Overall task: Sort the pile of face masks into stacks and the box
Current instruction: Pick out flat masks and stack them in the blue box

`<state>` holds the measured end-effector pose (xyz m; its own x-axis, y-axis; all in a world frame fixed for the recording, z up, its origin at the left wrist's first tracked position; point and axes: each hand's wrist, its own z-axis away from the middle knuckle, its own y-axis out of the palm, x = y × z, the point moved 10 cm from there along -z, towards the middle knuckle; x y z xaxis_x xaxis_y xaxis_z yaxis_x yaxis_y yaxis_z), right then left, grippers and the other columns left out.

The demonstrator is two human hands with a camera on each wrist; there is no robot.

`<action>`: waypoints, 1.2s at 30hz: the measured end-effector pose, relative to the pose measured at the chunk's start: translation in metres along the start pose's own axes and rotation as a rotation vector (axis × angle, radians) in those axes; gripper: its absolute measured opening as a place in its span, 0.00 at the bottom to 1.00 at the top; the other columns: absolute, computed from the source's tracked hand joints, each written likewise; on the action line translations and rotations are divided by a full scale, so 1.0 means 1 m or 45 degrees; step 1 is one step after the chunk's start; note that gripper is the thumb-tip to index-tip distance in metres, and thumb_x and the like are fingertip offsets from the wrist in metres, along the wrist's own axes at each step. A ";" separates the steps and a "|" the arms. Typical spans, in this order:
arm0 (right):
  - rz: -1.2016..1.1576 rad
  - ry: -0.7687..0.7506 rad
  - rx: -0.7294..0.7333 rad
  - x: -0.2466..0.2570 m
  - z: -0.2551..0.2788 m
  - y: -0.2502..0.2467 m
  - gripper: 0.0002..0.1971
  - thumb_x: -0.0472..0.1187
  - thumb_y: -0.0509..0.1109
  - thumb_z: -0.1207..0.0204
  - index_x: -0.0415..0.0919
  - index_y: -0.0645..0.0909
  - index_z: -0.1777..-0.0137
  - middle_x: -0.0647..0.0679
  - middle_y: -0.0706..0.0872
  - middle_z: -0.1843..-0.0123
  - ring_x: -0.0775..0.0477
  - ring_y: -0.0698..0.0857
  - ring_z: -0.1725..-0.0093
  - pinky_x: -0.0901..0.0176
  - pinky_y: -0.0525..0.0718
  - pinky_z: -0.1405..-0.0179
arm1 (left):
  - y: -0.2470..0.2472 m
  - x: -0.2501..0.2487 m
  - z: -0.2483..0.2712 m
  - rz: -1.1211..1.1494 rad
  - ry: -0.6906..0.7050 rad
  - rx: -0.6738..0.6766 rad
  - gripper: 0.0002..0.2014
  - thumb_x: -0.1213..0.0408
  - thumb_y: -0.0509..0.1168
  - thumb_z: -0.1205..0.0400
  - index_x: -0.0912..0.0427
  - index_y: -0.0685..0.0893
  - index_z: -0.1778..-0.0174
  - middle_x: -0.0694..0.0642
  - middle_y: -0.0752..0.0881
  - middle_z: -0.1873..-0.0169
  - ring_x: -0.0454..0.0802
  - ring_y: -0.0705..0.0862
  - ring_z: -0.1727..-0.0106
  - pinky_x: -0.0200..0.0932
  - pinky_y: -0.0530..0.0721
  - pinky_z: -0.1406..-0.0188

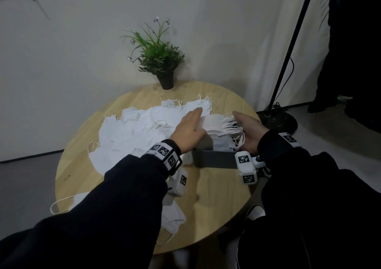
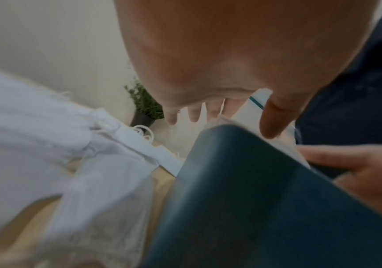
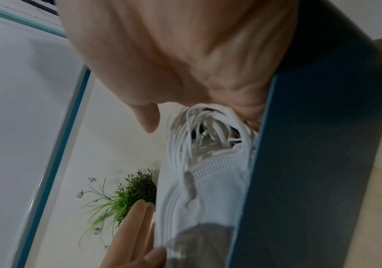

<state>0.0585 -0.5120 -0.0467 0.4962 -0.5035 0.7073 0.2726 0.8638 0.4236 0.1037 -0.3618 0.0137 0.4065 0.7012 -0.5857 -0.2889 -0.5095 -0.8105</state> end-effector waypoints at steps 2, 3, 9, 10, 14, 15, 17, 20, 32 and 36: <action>0.013 -0.012 0.014 -0.001 0.001 0.002 0.28 0.57 0.58 0.09 0.34 0.81 0.27 0.31 0.87 0.30 0.30 0.85 0.27 0.38 0.80 0.27 | -0.006 0.013 0.009 0.339 -0.091 -0.059 0.36 0.68 0.61 0.14 0.53 0.58 0.09 0.51 0.58 0.10 0.48 0.55 0.10 0.43 0.55 0.15; 0.010 -0.013 0.017 -0.002 -0.001 0.003 0.27 0.57 0.59 0.09 0.34 0.81 0.27 0.32 0.88 0.30 0.30 0.85 0.28 0.37 0.80 0.26 | -0.006 0.020 0.015 0.486 -0.132 -0.087 0.35 0.69 0.60 0.14 0.50 0.60 0.09 0.48 0.61 0.10 0.46 0.58 0.11 0.42 0.57 0.17; 0.053 -0.314 -0.340 0.018 -0.022 -0.045 0.43 0.60 0.81 0.36 0.39 0.79 0.24 0.36 0.92 0.37 0.31 0.93 0.42 0.28 0.87 0.36 | -0.040 0.087 0.060 0.819 -0.346 -0.424 0.26 0.73 0.58 0.14 0.50 0.78 0.21 0.52 0.81 0.26 0.50 0.78 0.24 0.50 0.76 0.23; 0.124 -0.408 -0.421 0.026 -0.008 -0.042 0.43 0.63 0.80 0.38 0.38 0.81 0.26 0.38 0.92 0.37 0.34 0.92 0.41 0.31 0.87 0.34 | -0.053 0.102 0.069 0.807 -0.392 -0.467 0.23 0.72 0.59 0.13 0.50 0.80 0.24 0.52 0.84 0.31 0.50 0.81 0.28 0.49 0.79 0.28; 0.388 -0.841 -0.564 0.054 0.062 0.003 0.35 0.62 0.74 0.31 0.43 0.81 0.27 0.44 0.86 0.28 0.42 0.85 0.31 0.44 0.81 0.27 | -0.105 0.163 0.093 0.668 -0.559 -0.513 0.16 0.71 0.63 0.16 0.51 0.88 0.37 0.53 0.90 0.42 0.45 0.87 0.43 0.44 0.81 0.48; 0.395 -0.940 -0.477 0.054 0.075 0.026 0.25 0.56 0.74 0.25 0.46 0.83 0.31 0.45 0.87 0.31 0.46 0.86 0.33 0.48 0.83 0.31 | -0.116 0.174 0.095 0.602 -0.585 -0.496 0.15 0.71 0.65 0.17 0.51 0.90 0.41 0.53 0.90 0.43 0.45 0.87 0.45 0.43 0.80 0.49; 0.392 -0.951 -0.251 0.038 0.084 0.069 0.08 0.44 0.72 0.17 0.44 0.87 0.41 0.43 0.91 0.43 0.47 0.90 0.45 0.51 0.87 0.45 | -0.130 0.188 0.097 0.433 -0.616 -0.411 0.11 0.68 0.68 0.18 0.49 0.90 0.44 0.50 0.90 0.45 0.45 0.85 0.48 0.41 0.79 0.52; 0.509 -0.705 0.018 -0.011 0.066 0.127 0.06 0.36 0.71 0.14 0.37 0.87 0.42 0.40 0.91 0.52 0.46 0.91 0.54 0.51 0.90 0.54 | -0.125 0.193 0.094 0.096 -0.602 -0.219 0.09 0.63 0.72 0.17 0.51 0.89 0.42 0.48 0.88 0.46 0.46 0.85 0.48 0.37 0.77 0.56; 0.860 -0.533 -0.138 -0.066 -0.055 0.166 0.20 0.46 0.76 0.21 0.48 0.81 0.30 0.51 0.85 0.34 0.46 0.86 0.34 0.40 0.84 0.29 | -0.139 0.279 0.116 -0.467 -1.012 -0.042 0.32 0.48 0.68 0.19 0.53 0.71 0.20 0.61 0.75 0.26 0.66 0.78 0.27 0.62 0.81 0.31; 1.108 -0.466 -0.235 -0.077 -0.083 0.173 0.36 0.57 0.81 0.30 0.41 0.78 0.25 0.45 0.82 0.27 0.41 0.84 0.31 0.40 0.82 0.27 | -0.136 0.296 0.128 -0.470 -1.067 0.049 0.35 0.48 0.76 0.24 0.60 0.73 0.25 0.59 0.78 0.29 0.58 0.84 0.41 0.53 0.86 0.45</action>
<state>0.1356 -0.3219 -0.0746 0.3063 0.3679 0.8780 0.0717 0.9107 -0.4067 0.1519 -0.0212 -0.0501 -0.2785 0.9563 -0.0886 -0.3004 -0.1744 -0.9377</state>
